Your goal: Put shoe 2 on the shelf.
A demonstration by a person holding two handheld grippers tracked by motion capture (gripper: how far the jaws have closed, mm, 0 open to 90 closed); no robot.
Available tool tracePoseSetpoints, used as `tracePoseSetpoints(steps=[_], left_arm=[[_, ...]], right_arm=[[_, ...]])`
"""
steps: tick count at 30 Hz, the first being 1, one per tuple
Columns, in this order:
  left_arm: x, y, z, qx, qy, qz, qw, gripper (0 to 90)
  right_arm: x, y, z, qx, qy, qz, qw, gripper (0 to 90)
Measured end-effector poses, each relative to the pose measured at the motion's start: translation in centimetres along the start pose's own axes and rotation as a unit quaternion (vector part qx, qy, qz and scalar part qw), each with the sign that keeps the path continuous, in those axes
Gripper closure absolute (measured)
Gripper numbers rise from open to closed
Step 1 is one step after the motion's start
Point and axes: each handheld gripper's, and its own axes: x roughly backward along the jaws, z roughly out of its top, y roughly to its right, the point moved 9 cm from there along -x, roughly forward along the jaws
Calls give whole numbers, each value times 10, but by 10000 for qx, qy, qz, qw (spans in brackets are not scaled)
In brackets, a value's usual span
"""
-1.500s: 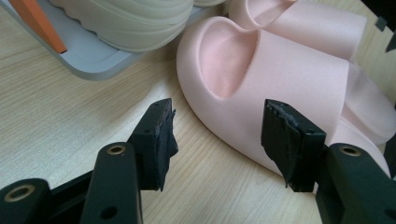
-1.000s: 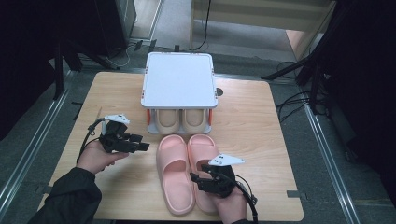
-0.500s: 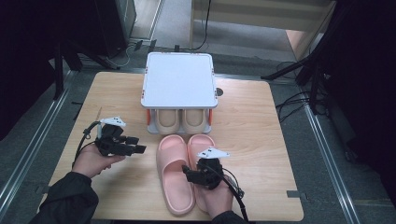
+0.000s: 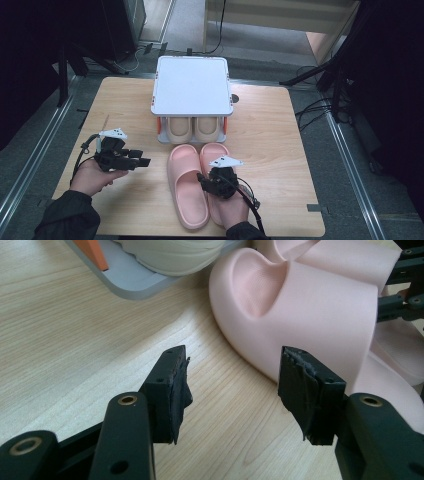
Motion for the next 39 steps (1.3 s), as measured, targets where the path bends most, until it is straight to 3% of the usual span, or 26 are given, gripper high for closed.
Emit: tracePoseSetpoints(steps=[4,10,17,30,34,39], left_arm=[[0,-1,-1,11,-7,9,10000,455],[0,-1,0,28,6,8,10000,456],[0,-2,1,-9,22,5,10000,457],[0,-4,8,-44,114,-31,9999,457],[-1,-5,10,-5,122,-52,9999,450],[0,-10,12,8,147,-49,9999,439]], right_arm=[[1,1,1,-46,-20,14,10000,707],[5,5,0,-338,-90,263,9990,741],[9,4,-1,-204,-173,334,9991,773],[24,3,-2,16,-239,874,9959,788],[32,1,1,267,-199,1123,9931,787],[39,-4,8,754,-269,1476,9858,788]])
